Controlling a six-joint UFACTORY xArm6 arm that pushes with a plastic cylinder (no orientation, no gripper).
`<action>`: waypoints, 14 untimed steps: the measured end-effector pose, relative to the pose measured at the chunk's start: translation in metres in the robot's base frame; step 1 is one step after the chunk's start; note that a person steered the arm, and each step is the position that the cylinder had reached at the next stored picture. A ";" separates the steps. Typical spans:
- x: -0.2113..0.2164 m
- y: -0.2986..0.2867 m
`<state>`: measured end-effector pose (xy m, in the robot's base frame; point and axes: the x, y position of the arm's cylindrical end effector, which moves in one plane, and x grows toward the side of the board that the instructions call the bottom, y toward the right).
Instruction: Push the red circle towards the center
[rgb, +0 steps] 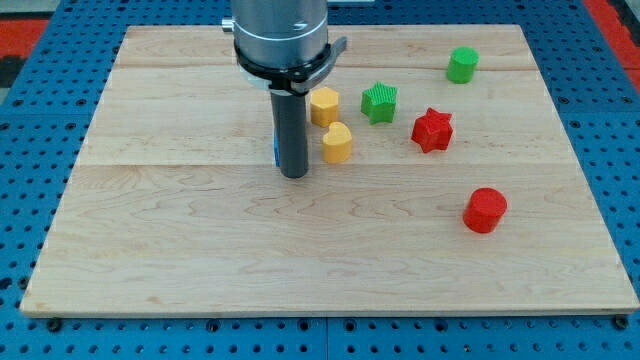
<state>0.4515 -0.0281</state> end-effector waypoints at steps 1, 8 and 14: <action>-0.014 0.013; 0.023 0.225; 0.124 0.131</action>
<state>0.5754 0.1031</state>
